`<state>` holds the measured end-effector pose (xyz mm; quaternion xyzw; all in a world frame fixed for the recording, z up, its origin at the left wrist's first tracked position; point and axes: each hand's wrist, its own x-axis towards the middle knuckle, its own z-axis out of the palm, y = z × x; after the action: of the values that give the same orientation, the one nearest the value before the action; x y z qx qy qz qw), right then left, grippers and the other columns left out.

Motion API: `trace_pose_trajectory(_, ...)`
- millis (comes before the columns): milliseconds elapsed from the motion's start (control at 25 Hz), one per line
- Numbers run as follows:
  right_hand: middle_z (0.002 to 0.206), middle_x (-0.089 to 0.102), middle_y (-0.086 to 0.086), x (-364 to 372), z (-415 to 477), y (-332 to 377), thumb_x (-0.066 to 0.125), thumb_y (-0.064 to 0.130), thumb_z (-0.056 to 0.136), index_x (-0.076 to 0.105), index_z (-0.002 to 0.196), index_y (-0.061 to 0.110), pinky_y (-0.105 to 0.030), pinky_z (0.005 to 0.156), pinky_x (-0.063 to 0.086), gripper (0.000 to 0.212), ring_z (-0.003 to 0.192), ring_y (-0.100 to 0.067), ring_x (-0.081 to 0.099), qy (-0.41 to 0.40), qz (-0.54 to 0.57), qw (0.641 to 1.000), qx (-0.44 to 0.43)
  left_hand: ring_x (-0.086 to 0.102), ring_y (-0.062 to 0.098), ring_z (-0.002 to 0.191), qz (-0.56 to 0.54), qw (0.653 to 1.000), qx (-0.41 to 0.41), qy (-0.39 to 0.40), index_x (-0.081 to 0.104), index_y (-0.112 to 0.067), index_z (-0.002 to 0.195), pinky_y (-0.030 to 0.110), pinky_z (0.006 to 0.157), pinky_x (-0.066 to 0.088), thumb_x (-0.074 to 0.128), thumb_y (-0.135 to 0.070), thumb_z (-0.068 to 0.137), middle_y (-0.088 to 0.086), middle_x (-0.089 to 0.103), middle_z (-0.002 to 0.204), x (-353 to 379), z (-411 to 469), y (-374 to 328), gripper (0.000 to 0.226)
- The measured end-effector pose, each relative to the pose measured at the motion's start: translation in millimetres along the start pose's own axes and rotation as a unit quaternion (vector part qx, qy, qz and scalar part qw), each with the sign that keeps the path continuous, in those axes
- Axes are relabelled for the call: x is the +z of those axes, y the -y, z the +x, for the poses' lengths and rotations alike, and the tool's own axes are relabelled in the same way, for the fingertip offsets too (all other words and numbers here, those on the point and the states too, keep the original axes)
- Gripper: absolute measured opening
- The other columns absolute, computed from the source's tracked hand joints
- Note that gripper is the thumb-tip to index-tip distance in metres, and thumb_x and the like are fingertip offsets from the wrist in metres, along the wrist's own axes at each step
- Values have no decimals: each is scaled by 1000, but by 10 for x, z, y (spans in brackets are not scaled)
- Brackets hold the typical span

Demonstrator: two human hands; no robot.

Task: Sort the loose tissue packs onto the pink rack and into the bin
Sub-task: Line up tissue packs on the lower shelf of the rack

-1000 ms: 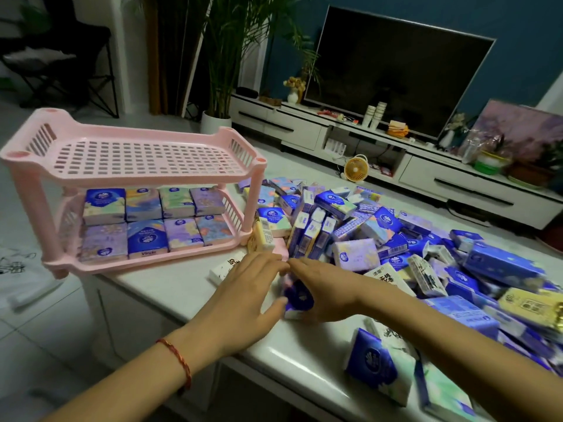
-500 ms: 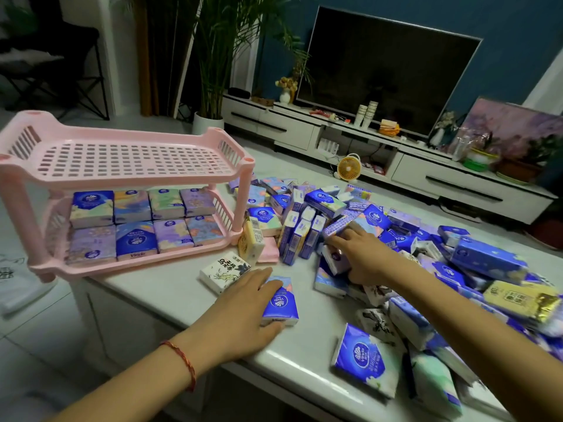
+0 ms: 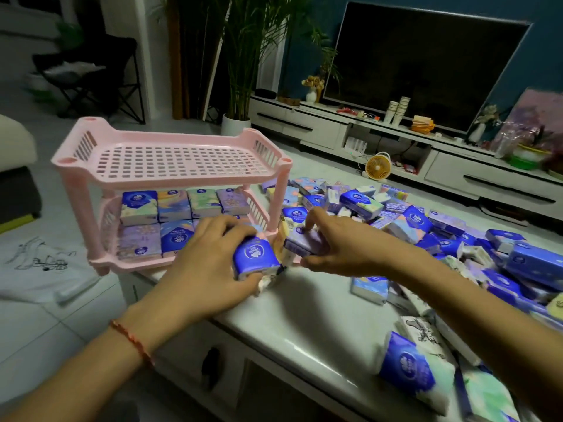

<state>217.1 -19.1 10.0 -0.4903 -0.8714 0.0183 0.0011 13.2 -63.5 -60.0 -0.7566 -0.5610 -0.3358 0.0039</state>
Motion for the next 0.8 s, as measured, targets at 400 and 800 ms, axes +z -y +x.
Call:
trace_pose_trajectory(400,122,48,-11,489,951,944,53,44,88,43,118,13,-31,78,39,44,109,-27,49,-132,125,983,-30,48,39,113,200,970,-134,13,49,-3,127,42,99,40,63,-35,80,20,51,120,-273,-217,769,58)
trace_pose_trajectory(800,124,45,-9,656,1006,976,48,35,93,54,121,13,-26,94,32,37,115,-23,45,-75,117,982,-129,60,28,97,267,951,-133,76,60,-11,106,36,86,48,69,-17,73,9,61,108,-209,-230,634,36)
